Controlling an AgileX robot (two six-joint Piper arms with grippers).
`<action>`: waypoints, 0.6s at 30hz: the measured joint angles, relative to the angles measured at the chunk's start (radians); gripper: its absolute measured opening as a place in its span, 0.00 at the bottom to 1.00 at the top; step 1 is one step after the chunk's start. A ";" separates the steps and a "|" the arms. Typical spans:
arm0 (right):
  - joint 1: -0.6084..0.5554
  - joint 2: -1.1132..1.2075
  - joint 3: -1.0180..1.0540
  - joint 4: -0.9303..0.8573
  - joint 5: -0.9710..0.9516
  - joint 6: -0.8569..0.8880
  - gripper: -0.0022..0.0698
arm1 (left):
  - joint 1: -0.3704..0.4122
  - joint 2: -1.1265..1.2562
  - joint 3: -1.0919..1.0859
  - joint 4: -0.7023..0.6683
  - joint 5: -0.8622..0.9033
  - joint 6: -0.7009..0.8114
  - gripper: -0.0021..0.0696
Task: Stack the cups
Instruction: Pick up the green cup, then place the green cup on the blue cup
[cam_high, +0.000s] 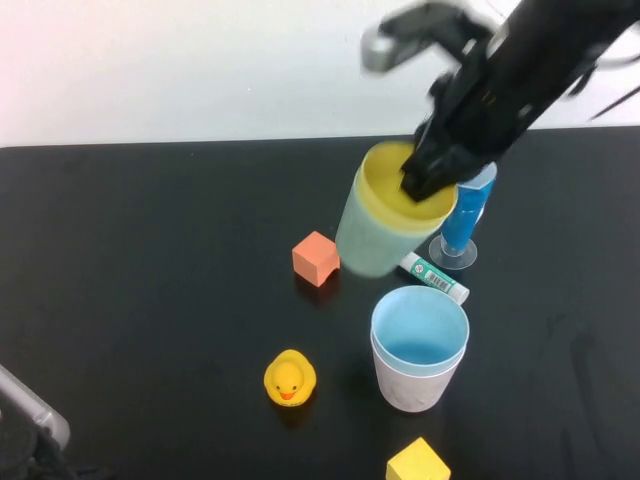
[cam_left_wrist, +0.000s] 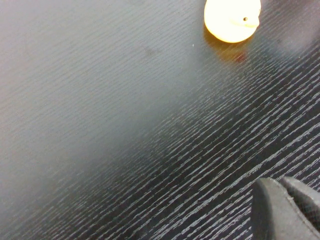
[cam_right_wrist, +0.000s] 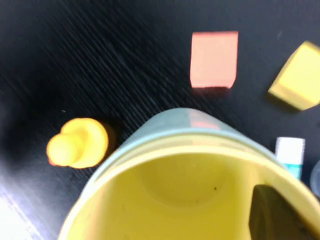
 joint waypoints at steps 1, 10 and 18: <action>0.000 -0.029 0.000 0.000 0.004 -0.004 0.08 | 0.000 0.000 0.000 -0.002 0.000 -0.002 0.03; 0.006 -0.241 0.049 -0.010 0.012 -0.034 0.08 | 0.000 0.000 0.000 -0.015 0.000 -0.004 0.03; 0.020 -0.284 0.305 0.005 0.012 -0.090 0.08 | 0.000 0.000 0.000 -0.015 0.000 -0.004 0.03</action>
